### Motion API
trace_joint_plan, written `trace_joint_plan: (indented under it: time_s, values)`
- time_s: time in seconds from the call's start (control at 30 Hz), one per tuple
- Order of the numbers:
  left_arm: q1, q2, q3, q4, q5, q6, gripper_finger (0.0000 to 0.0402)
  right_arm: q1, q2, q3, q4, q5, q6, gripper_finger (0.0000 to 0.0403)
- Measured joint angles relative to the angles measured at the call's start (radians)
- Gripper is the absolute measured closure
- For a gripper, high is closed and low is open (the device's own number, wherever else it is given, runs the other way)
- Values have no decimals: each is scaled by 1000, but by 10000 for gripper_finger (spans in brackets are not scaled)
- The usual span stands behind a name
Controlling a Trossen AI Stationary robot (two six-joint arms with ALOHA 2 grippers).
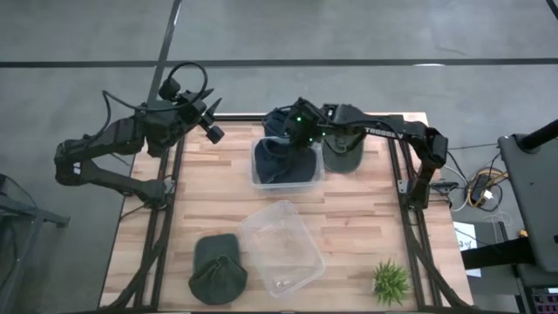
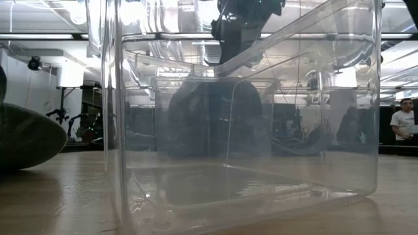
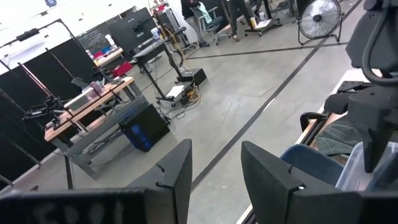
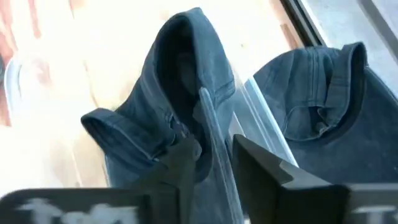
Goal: Pick and place caps into container
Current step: Put the left blue cap into the top transparent container, then put the blue cap into the top transparent container
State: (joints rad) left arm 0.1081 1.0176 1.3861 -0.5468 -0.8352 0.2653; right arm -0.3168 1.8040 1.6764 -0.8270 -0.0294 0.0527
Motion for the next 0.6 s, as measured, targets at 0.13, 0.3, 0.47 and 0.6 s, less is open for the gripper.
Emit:
trace_joint_plan:
  time_s: [0.13,0.3,0.47,0.6]
  values:
    - [0,0,0,0,0,0,271,0,1,59,-28,4,-16,246]
    - [0,0,0,-1,0,-12,271,-39,1,170,-46,3,-57,200]
    - [0,6,0,-4,18,-103,271,-145,-2,275,-115,-4,-17,193]
    - [0,11,0,-9,95,-212,271,-271,-2,293,-147,-120,56,193]
